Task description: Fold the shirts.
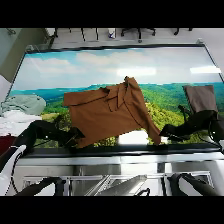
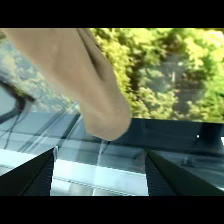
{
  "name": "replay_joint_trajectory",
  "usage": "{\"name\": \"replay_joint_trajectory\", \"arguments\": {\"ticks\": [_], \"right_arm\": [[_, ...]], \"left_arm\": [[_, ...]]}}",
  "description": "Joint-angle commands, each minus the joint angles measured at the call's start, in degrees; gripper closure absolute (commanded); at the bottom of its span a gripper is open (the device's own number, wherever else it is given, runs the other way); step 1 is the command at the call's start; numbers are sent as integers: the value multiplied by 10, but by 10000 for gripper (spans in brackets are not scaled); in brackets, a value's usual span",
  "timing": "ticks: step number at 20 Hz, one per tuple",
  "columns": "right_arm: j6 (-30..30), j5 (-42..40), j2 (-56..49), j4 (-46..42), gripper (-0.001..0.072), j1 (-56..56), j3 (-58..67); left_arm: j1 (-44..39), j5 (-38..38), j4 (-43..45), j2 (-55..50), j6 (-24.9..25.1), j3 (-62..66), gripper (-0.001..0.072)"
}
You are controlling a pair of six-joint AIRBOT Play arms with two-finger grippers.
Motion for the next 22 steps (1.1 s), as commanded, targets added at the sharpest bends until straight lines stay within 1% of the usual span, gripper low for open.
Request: {"name": "replay_joint_trajectory", "arguments": {"ticks": [1,2,3,4,5,6,10,14,15,17,18,19,21,22], "right_arm": [[8,5,0,-10,116,1,-15],[11,12,0,-10,115,1,-27],[11,20,0,-8,115,1,-43],[11,32,0,-3,115,1,-58],[10,47,0,7,115,1,-72],[8,63,0,21,115,1,-81],[-34,115,-14,107,117,2,-86],[-37,124,-62,122,120,3,-86],[-38,123,-71,122,175,7,-86],[-69,123,-83,147,449,23,-86],[-86,123,-83,179,582,31,-85],[-99,120,-80,211,689,38,-80],[-115,81,-57,258,690,41,-39],[-116,49,-34,287,689,34,9]], "left_arm": [[-38,-34,-9,-47,11,10,196],[-48,-26,-2,-59,12,25,286],[-56,-22,-2,-68,13,40,401],[-64,-21,-1,-71,13,54,568],[-68,-23,-1,-70,20,65,695],[-72,-24,-1,-70,21,76,691],[-74,-18,-2,-69,21,99,691],[-74,-18,-1,-69,26,99,691],[-74,-18,-1,-69,28,99,691],[-74,-19,-2,-69,28,99,691],[-74,-17,-4,-68,32,99,691],[-74,-17,-4,-59,33,99,692],[-74,-12,-6,-15,33,118,692],[-68,6,-9,21,32,151,692]]}}
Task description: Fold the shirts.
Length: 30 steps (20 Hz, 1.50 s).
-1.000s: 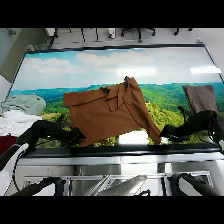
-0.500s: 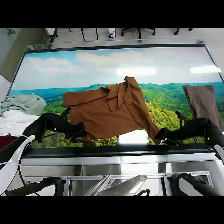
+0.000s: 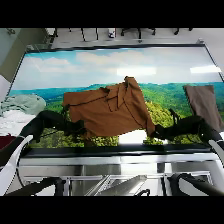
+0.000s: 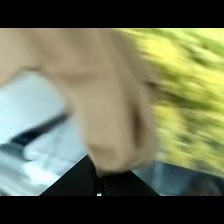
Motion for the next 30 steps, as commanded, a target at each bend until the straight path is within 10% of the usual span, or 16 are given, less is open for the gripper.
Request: {"name": "replay_joint_trajectory", "arguments": {"ticks": [1,8,13,24,30], "right_arm": [[-26,-81,53,123,690,-12,118],[13,-34,185,225,690,-153,713],[17,87,229,176,690,-179,851],[-14,65,-34,88,691,-2,750],[10,151,-308,92,691,32,758]], "left_arm": [[16,40,-7,96,-5,86,692],[115,59,-3,285,-77,643,693],[170,78,60,260,-107,890,692],[55,-57,20,127,-5,426,692],[62,-144,74,-135,29,445,692]]}}
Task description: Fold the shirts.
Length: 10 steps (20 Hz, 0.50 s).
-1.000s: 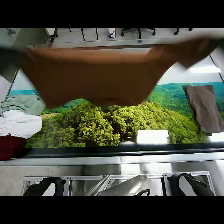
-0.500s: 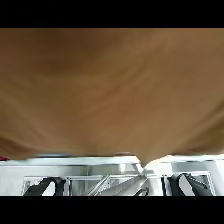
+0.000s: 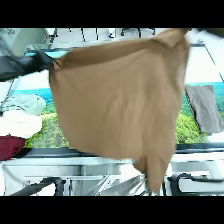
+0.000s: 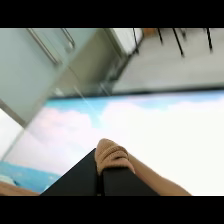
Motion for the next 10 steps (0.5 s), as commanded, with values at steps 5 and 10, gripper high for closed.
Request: {"name": "replay_joint_trajectory", "arguments": {"ticks": [5,10], "right_arm": [[12,45,-205,-2,691,13,25],[12,16,-249,-9,690,13,24]], "left_arm": [[-4,-5,17,-273,37,133,692],[-9,40,15,-368,37,201,692]]}}
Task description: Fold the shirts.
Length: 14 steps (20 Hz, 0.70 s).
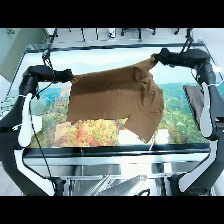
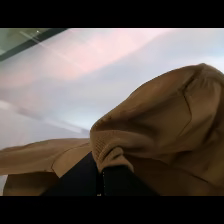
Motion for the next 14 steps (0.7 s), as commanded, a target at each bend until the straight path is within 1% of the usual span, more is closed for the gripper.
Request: {"name": "replay_joint_trajectory", "arguments": {"ticks": [1,3,4,5,6,7,9,12,13,14], "right_arm": [[1,-21,-40,-5,690,1,1],[1,-37,-57,-5,689,1,1],[1,-44,-63,-5,687,1,1],[1,-47,-66,-5,609,1,1],[1,-50,-66,-5,459,0,1],[1,-62,-63,-4,377,-5,2],[4,-123,-44,-10,363,-30,2],[14,-284,-9,-15,368,-110,-3],[16,-336,-2,-19,370,-132,-16],[29,-369,9,-39,388,-150,-46]], "left_arm": [[-4,30,-2,-69,2,47,692],[-5,29,-3,-85,2,52,691],[-5,24,-3,-87,2,52,671],[-5,18,-3,-87,2,52,383],[-2,9,-4,-86,-1,53,5],[3,18,-4,-83,-12,56,14],[27,93,-2,-76,-18,87,15],[86,274,-2,-57,-33,119,15],[103,324,-2,-51,-33,106,16],[119,362,-2,-45,-37,75,17]]}}
